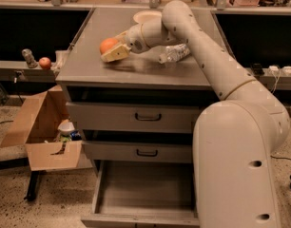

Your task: Place orange into bottom drawer

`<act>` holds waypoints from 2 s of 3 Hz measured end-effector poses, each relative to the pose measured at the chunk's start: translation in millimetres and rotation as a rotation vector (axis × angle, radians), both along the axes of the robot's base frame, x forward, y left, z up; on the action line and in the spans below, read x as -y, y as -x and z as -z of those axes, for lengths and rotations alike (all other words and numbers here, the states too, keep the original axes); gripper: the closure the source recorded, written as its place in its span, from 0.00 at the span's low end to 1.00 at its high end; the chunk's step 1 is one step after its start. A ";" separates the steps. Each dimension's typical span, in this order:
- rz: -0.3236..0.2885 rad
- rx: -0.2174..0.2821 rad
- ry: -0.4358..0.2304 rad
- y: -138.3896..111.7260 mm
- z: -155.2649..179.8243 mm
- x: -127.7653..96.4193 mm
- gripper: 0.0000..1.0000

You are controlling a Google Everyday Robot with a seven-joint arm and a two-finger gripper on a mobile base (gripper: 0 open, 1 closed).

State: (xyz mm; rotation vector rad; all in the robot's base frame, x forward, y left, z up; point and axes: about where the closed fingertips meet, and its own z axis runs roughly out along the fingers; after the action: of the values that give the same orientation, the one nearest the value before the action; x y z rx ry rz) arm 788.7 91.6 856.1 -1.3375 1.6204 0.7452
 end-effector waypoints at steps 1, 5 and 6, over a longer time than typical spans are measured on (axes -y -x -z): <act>-0.026 0.010 -0.038 7.8 -9.9 -4.3 0.65; 0.010 0.106 -0.190 91.3 -70.7 65.2 1.00; -0.050 0.133 -0.188 102.0 -64.9 58.4 1.00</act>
Offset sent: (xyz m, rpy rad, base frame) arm -0.0544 -0.0198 0.0663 0.1792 -0.1017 0.0653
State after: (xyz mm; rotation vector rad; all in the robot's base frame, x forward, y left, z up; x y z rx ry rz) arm 686.8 33.2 921.0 -1.2685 1.3816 0.8002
